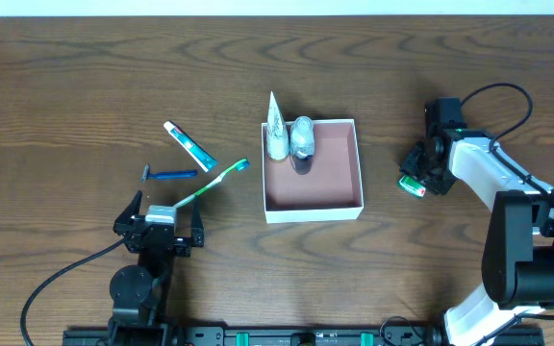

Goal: Pack container
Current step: 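Lower the right gripper onto the green Dettol soap bar and grasp it, then carry the Dettol soap bar over the box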

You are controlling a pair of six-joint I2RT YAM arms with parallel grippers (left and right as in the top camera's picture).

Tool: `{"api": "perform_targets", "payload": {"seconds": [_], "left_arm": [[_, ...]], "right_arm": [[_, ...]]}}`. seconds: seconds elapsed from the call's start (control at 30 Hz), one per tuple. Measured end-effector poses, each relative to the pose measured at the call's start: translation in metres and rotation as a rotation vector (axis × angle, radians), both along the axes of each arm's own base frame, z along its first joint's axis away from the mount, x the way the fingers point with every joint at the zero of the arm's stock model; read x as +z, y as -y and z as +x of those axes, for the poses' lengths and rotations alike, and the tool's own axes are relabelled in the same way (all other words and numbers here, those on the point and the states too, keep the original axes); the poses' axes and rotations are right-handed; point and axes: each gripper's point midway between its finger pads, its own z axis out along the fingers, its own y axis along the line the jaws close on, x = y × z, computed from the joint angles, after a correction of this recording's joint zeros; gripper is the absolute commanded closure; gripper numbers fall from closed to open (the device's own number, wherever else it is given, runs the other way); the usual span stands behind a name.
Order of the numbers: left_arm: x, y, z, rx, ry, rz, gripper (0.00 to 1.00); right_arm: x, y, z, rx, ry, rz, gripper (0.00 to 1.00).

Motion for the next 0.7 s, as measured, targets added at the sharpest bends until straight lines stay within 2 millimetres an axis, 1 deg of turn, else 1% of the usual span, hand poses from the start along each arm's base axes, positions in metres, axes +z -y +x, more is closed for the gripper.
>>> {"api": "perform_targets", "payload": {"seconds": [0.1,0.17,0.23,0.33,0.47,0.5,0.63,0.7], "left_arm": [[0.000,0.000,0.000,0.000,0.000,0.000,0.02],[0.000,0.000,0.000,0.000,0.000,0.000,0.02],[0.000,0.000,0.000,0.000,0.000,0.000,0.02],[0.000,0.000,0.000,0.000,0.000,0.000,0.02],[0.000,0.000,0.000,0.000,0.000,0.000,0.02],[0.000,0.000,0.000,0.000,0.000,0.000,0.02],[0.000,0.000,0.000,0.000,0.000,0.000,0.02],[0.000,0.000,0.000,0.000,0.000,0.000,0.02]], "right_arm": [[0.002,-0.004,-0.002,0.048,-0.004,0.017,0.72],[0.007,-0.008,-0.005,0.082,-0.007,0.033,0.72],[0.020,-0.011,-0.007,0.124,0.010,0.045,0.72],[0.048,-0.016,-0.009,0.185,0.067,0.057,0.73],[0.101,-0.024,-0.008,0.268,0.207,0.073,0.71],[0.111,-0.026,-0.009,0.284,0.235,0.079,0.71],[0.158,-0.041,-0.020,0.358,0.369,0.134,0.71],[0.176,-0.048,-0.027,0.387,0.420,0.165,0.71]]}}
